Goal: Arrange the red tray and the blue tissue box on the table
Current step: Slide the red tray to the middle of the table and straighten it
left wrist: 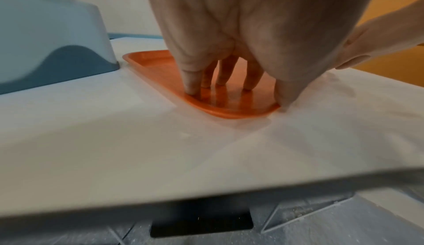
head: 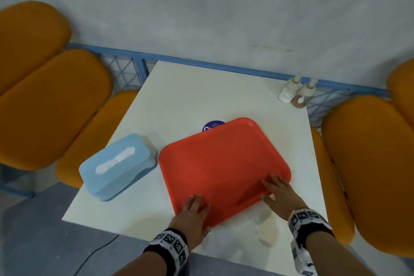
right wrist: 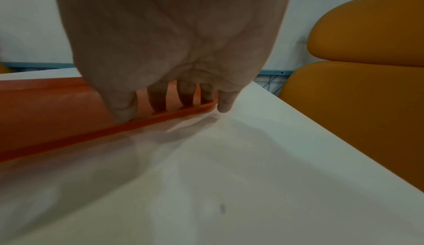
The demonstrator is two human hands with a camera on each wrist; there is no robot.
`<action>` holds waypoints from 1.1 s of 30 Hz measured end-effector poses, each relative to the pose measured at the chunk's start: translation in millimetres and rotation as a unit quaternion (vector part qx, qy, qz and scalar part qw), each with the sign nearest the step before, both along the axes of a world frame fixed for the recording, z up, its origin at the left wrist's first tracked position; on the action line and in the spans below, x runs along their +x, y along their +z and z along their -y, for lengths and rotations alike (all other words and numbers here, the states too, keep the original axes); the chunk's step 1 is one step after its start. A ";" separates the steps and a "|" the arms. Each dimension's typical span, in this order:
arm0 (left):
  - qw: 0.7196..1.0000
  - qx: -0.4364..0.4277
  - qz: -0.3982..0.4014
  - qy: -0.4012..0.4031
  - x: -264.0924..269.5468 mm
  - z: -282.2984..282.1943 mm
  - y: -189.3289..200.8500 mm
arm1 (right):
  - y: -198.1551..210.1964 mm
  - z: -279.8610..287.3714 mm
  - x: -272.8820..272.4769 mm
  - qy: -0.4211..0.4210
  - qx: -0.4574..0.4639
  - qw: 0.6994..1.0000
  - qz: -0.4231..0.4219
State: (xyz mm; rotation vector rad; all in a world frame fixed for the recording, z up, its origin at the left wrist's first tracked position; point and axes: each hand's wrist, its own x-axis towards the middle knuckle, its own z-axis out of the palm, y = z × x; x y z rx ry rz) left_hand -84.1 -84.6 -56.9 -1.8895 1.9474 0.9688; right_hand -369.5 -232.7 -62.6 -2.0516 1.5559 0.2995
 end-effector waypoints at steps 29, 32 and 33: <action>0.996 -0.064 0.043 -0.052 78.1 263.1 17.2 | -0.5 214.9 103.4 -0.038 -0.084 0.996 0.021; 0.994 -0.057 0.074 -0.048 89.3 285.0 17.9 | -4.6 204.9 105.8 -0.045 -0.085 0.995 0.013; 0.994 -0.065 0.083 -0.036 95.8 293.9 18.8 | -5.7 199.7 108.9 -0.041 -0.091 0.995 0.010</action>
